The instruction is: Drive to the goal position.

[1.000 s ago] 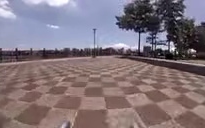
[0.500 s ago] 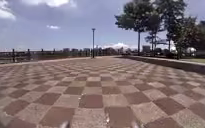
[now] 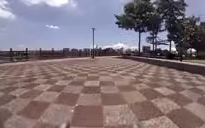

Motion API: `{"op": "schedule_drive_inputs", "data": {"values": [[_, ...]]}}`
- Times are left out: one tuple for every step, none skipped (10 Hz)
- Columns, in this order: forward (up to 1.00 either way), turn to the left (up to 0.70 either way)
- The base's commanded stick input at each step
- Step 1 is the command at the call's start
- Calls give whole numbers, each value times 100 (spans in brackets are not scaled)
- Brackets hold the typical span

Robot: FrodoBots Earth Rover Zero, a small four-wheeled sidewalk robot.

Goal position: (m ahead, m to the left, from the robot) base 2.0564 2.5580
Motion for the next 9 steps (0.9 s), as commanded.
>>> {"op": "schedule_drive_inputs", "data": {"values": [[70,0],[70,0],[70,0],[70,0],[70,0],[70,0],[70,0],[70,0],[70,0]]}}
